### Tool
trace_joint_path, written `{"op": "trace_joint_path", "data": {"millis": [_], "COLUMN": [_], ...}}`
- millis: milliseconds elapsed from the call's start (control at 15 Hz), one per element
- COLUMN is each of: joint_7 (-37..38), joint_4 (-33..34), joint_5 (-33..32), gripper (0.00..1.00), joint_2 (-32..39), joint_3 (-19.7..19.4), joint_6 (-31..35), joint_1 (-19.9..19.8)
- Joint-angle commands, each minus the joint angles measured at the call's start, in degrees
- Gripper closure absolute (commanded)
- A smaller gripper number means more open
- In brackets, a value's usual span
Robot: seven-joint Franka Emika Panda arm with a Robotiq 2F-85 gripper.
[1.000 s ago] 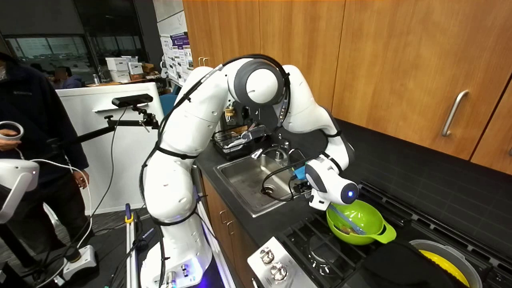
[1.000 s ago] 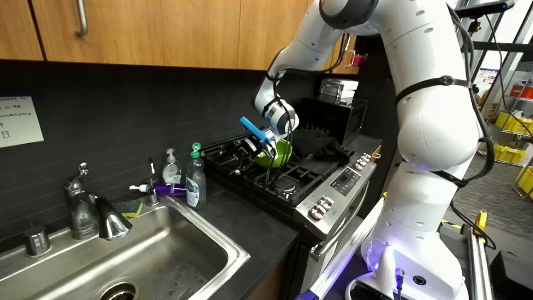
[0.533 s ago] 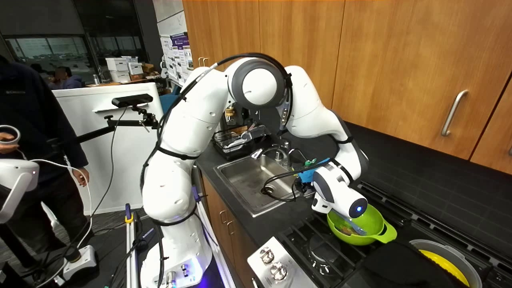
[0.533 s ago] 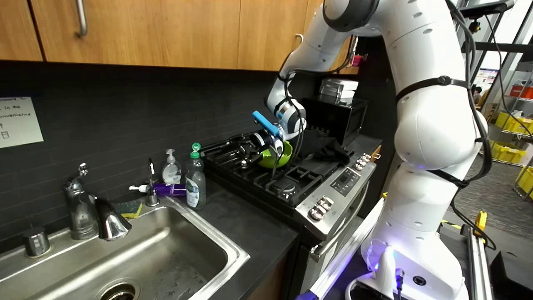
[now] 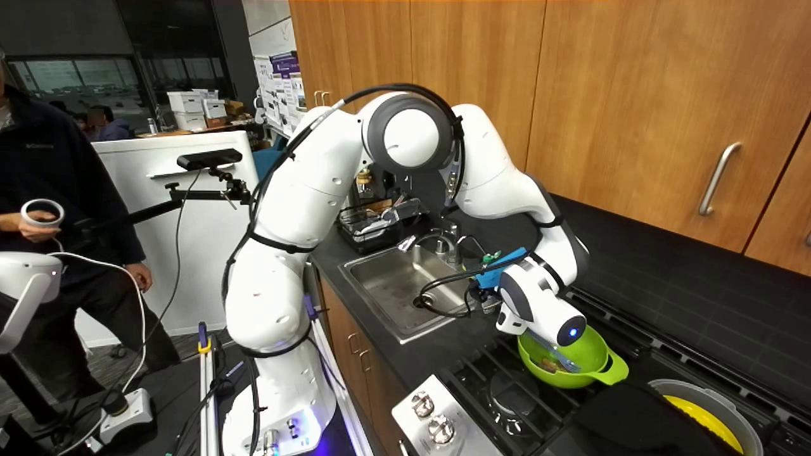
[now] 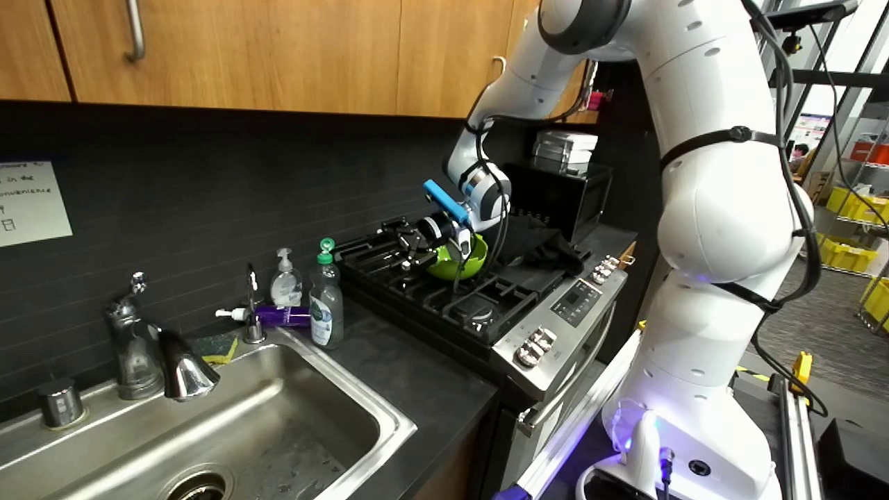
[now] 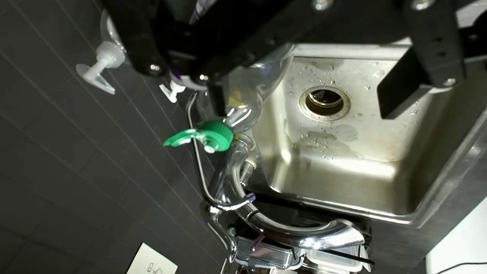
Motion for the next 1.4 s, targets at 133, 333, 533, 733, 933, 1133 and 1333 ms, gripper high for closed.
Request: {"op": "trace_joint_path", "data": {"millis": [133,333,533,733,933,1133,1333], "joint_7": [0.50,0.21,-0.36,-0.16,-0.26,-0.07,-0.32], "joint_4": [2.25,2.56,2.78,3.02,3.41,3.44,2.78], "joint_5": [8.01,17.94,27.38,34.39,40.66,43.75,44.73], "gripper": [0.00,0.00,0.00,0.00,0.00,0.00,0.00], "joint_2": [0.43,1.06,3.32,5.52,7.09,7.87,7.92], "joint_3": [1.69,3.61,5.18,6.09,6.51,6.63,6.37], "joint_6": [-0.18,-3.04,-7.06,-8.47,-4.62,-2.98,-2.30], "joint_1": [1.64,1.13,0.95,2.09,3.85,4.93,5.36]}}
